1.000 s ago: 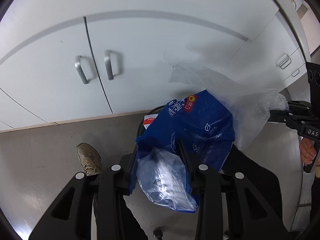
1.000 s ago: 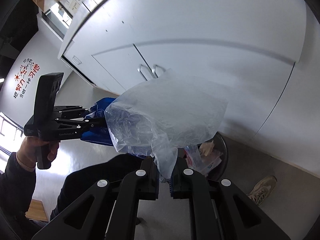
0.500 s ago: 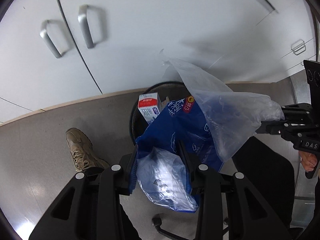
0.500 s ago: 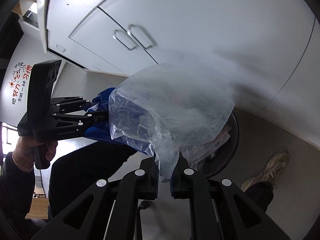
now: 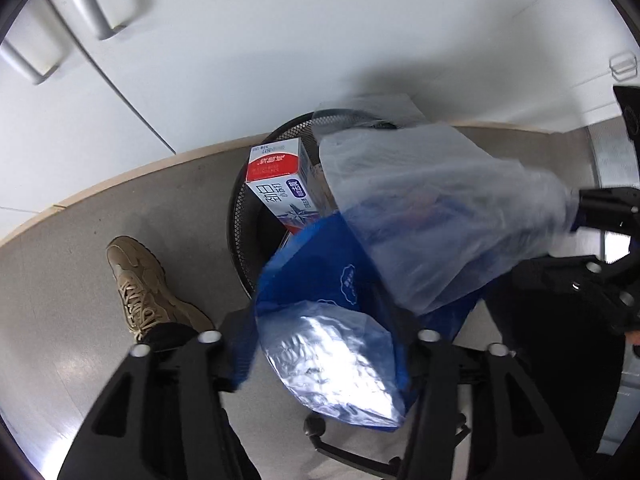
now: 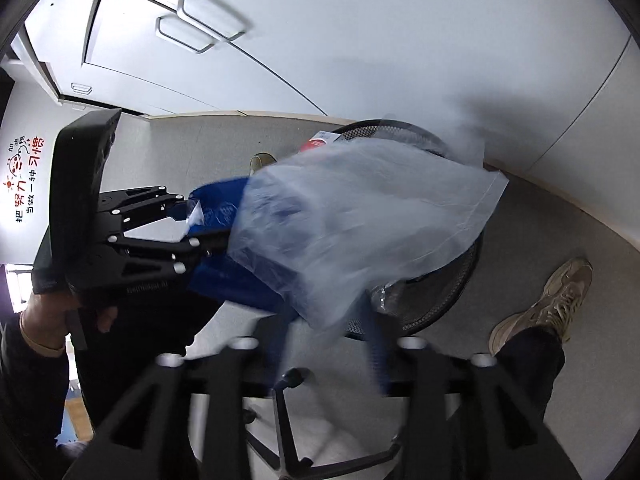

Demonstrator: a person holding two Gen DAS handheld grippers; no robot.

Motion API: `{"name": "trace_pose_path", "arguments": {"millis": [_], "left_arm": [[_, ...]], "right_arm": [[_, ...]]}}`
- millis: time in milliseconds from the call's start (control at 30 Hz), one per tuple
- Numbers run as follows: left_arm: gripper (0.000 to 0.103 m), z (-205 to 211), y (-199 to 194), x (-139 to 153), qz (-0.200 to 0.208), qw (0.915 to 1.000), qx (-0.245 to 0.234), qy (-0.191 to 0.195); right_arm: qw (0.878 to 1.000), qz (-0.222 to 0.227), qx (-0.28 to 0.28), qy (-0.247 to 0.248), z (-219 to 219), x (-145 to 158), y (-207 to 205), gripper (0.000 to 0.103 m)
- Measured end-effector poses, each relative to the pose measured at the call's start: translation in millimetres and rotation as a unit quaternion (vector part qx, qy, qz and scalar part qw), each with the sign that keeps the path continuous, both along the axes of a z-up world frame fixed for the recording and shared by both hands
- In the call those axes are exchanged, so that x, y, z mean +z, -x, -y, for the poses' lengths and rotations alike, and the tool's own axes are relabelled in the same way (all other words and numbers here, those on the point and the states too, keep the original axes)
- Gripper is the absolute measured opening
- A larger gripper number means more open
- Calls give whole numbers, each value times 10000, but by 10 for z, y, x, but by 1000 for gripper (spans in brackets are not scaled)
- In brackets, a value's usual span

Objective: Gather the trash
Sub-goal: 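Open both grippers to drop the bags into the wastebasket, then raise both open tools back toward the counter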

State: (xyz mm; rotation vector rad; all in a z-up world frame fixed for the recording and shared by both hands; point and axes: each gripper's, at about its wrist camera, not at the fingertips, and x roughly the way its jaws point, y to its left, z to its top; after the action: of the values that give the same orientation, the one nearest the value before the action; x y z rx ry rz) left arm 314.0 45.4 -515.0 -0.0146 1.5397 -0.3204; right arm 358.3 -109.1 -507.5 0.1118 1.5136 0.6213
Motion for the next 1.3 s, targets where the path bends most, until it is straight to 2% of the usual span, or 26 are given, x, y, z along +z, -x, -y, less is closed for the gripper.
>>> {"name": "trace_pose_path", "arguments": {"millis": [33,100,133,267,567,900,1133,1300], "left_arm": [[81,21,9,6,4,10000,-80,-38],[100,45,26,28,48,9997,-170,-150],[98,52,36,23,-12,9996,-220,-157],[98,42,71,15,-146,9991,-282,-278],[98,13,111,37,-176,9991,-282,-248],[98,-59,62,174,51,9997,-133,-214],[98,-105,78,563,402,9987,-135,-297],[98,-167,127,1100,1019,9941,-75,-357]], "right_arm": [[10000,22,57,35,-17,14,7,60],[9999,22,111,131,-4,-1,12,75],[9998,-8,96,195,9,-2,22,89],[9996,-236,-27,125,64,-1,38,95],[9998,-155,-14,119,15,97,64,96],[10000,-24,50,63,5,211,47,96],[9999,139,87,-2,15,466,57,96],[9985,457,131,-259,-2,891,144,100]]}}
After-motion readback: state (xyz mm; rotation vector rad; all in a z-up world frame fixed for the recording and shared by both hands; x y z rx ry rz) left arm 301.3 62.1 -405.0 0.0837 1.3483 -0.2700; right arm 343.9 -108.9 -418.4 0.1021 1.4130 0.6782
